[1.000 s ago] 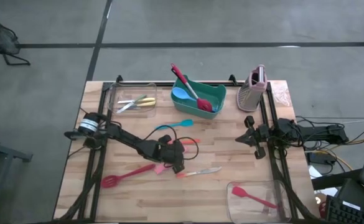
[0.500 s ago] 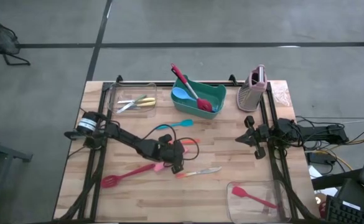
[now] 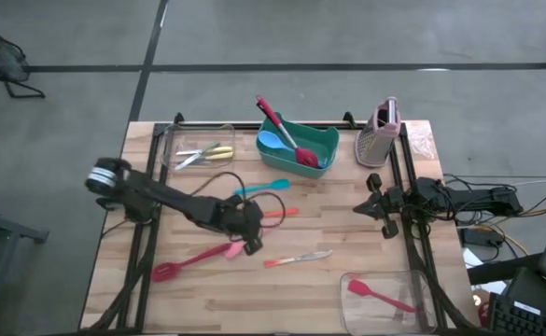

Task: Pick & Place Kitchen Items
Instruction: Put the pink spatula into the bottom transparent bin

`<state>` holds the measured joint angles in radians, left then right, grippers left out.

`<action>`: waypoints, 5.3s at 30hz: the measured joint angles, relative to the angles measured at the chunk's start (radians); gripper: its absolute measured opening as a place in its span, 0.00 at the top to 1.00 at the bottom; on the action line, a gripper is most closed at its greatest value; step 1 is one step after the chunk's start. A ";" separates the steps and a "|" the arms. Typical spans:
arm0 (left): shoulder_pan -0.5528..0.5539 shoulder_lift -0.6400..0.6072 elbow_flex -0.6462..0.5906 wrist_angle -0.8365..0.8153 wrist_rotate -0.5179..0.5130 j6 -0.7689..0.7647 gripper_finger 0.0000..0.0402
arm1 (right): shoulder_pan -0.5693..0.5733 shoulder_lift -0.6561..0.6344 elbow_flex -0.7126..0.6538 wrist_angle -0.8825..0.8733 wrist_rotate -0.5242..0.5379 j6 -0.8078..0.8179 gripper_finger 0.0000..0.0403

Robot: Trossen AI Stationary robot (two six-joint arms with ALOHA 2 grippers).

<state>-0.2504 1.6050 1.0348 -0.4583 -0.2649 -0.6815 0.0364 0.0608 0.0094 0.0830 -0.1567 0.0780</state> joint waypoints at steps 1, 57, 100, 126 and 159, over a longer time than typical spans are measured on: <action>-0.007 -0.022 -0.006 -0.017 0.000 -0.014 0.78 | 0.000 0.000 0.000 0.000 0.000 0.000 0.98; -0.125 -0.185 -0.107 -0.379 -0.232 -0.130 0.94 | 0.000 0.001 0.000 0.000 0.000 0.000 0.98; 0.721 -0.362 -0.205 -0.432 -0.326 0.463 0.61 | 0.000 0.001 0.000 0.000 0.000 0.000 0.98; 0.484 -0.371 -0.047 -0.327 -0.313 0.383 0.58 | 0.000 0.001 0.000 0.000 0.000 0.000 0.98; 1.141 -0.069 -0.125 -0.131 0.255 0.570 0.58 | 0.000 0.001 0.000 0.000 0.000 0.000 0.98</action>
<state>0.8904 1.5357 0.9100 -0.5894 -0.0103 -0.1116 0.0364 0.0620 0.0095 0.0830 -0.1570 0.0780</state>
